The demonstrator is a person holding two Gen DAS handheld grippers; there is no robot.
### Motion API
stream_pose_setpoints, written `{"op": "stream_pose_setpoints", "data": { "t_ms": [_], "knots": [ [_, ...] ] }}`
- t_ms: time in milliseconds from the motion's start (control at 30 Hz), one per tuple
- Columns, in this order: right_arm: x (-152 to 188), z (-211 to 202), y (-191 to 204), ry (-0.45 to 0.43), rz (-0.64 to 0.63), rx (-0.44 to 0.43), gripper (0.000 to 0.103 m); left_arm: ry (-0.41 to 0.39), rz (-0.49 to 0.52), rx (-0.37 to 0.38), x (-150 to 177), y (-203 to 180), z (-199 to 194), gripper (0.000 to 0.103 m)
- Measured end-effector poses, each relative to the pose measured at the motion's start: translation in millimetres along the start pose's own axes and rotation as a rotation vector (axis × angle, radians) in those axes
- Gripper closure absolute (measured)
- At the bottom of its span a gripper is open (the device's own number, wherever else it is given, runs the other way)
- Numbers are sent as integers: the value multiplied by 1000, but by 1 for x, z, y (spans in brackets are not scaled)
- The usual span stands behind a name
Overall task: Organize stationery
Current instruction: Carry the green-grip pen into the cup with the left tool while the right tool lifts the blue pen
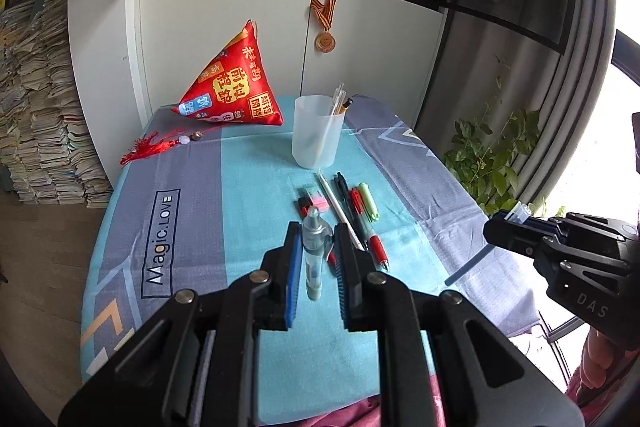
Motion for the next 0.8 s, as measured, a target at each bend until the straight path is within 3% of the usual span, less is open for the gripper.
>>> {"op": "stream_pose_setpoints", "data": {
  "t_ms": [467, 800],
  "knots": [
    [-26, -9, -17, -35, 30, -6, 93, -6, 3, -2, -36, -1, 4, 89],
    [-79, -17, -35, -111, 47, -17, 93, -72, 23, -30, -114, 3, 5, 89]
  ]
}}
Point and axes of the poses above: each gripper's, at about its wrist camera, not at the fingertips, and z roughly the way its jaws point, y to its left, x to its underside, the point moved 9 cm from there along z, roughly the way its jaws point, and after that the axes turned 12 degrees about y, right-handed, at the moved point
